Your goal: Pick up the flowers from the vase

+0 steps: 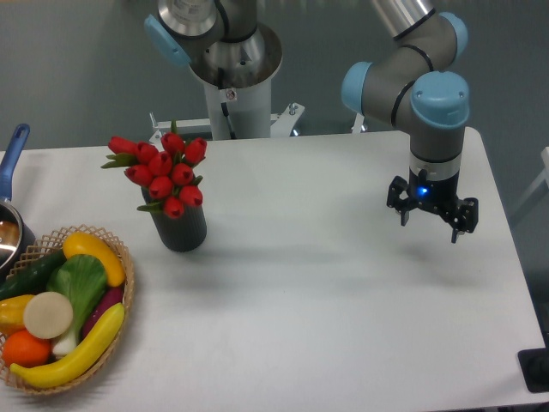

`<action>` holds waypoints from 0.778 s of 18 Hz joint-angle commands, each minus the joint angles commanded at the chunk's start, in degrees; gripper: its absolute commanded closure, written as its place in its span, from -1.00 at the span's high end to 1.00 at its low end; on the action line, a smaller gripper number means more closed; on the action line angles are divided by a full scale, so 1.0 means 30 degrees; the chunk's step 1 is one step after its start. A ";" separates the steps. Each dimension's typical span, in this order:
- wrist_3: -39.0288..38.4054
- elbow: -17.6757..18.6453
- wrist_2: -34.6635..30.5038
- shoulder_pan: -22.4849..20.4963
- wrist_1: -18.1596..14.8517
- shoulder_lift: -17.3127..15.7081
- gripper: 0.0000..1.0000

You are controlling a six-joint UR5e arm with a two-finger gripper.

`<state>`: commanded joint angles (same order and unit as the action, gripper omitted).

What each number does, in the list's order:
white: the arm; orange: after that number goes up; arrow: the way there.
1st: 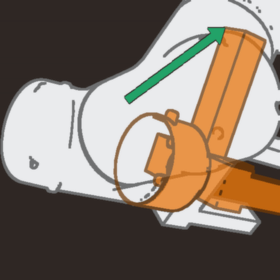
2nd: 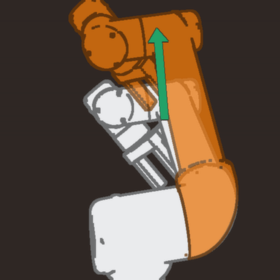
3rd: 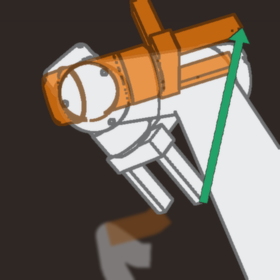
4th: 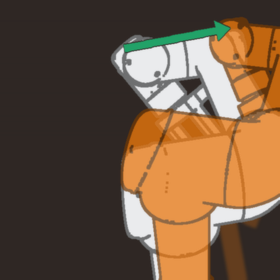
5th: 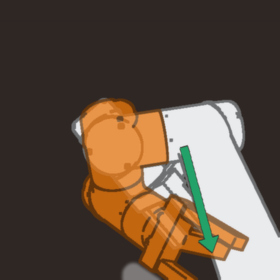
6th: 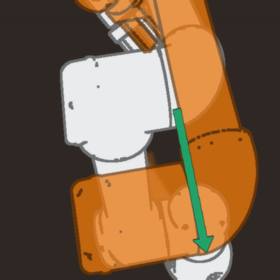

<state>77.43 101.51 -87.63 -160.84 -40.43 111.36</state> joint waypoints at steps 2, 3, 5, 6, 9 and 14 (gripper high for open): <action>0.0029 0.0029 0.0000 0.0000 0.0000 -0.0029 1.00; 0.0029 0.0087 0.0087 0.0000 0.0029 -0.0029 1.00; 0.0000 0.0233 0.0408 -0.0029 0.0058 -0.0117 1.00; -0.0029 0.0350 0.0787 -0.0029 0.0175 -0.0146 1.00; -0.0146 0.0848 0.2892 -0.0263 0.0352 -0.0263 1.00; -0.0146 0.1287 0.8252 -0.0294 0.0352 -0.1140 1.00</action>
<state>76.99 105.37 -62.87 -161.72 -39.38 107.94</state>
